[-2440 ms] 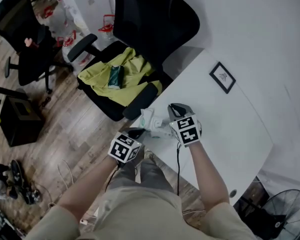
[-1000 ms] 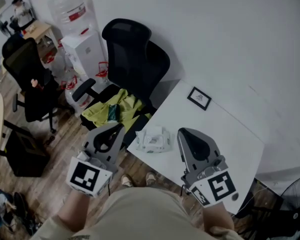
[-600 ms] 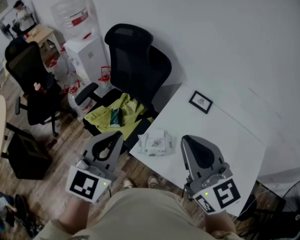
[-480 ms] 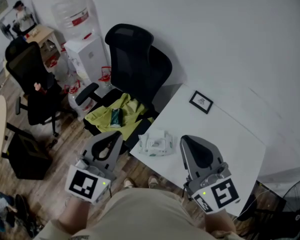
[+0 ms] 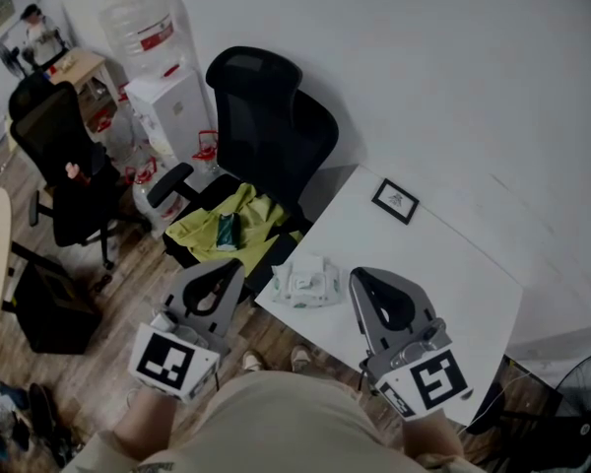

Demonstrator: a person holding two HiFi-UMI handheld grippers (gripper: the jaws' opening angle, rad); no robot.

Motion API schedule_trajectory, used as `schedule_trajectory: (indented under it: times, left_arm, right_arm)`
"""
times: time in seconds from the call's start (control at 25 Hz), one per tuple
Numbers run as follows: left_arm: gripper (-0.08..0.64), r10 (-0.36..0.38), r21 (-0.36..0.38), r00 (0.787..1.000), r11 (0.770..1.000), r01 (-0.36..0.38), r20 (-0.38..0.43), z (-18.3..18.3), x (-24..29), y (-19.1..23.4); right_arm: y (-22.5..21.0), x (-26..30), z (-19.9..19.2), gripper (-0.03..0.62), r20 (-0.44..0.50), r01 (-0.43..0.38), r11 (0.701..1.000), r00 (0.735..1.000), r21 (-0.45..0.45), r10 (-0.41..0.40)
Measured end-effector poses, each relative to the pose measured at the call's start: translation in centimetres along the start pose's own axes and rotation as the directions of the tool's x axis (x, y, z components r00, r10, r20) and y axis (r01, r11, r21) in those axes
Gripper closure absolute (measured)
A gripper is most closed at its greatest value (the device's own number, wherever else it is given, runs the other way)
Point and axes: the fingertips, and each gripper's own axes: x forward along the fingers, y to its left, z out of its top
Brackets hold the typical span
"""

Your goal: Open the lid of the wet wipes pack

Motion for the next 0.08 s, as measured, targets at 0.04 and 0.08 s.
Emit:
schedule_trajectory:
  times: [0.04,0.08]
  left_arm:
    - [0.535,-0.001,0.001,1.000,1.000,0.001,-0.002,-0.04,0.04,-0.01]
    - [0.535,-0.002,0.002,1.000,1.000,0.002,-0.003,-0.08,0.08,-0.03]
  right_arm:
    - [-0.04,0.01,0.00,0.568,0.000,0.000,1.000,1.000,-0.001,0.000]
    - [-0.09,0.02,0.00,0.569,0.001,0.001,1.000,1.000,-0.002,-0.001]
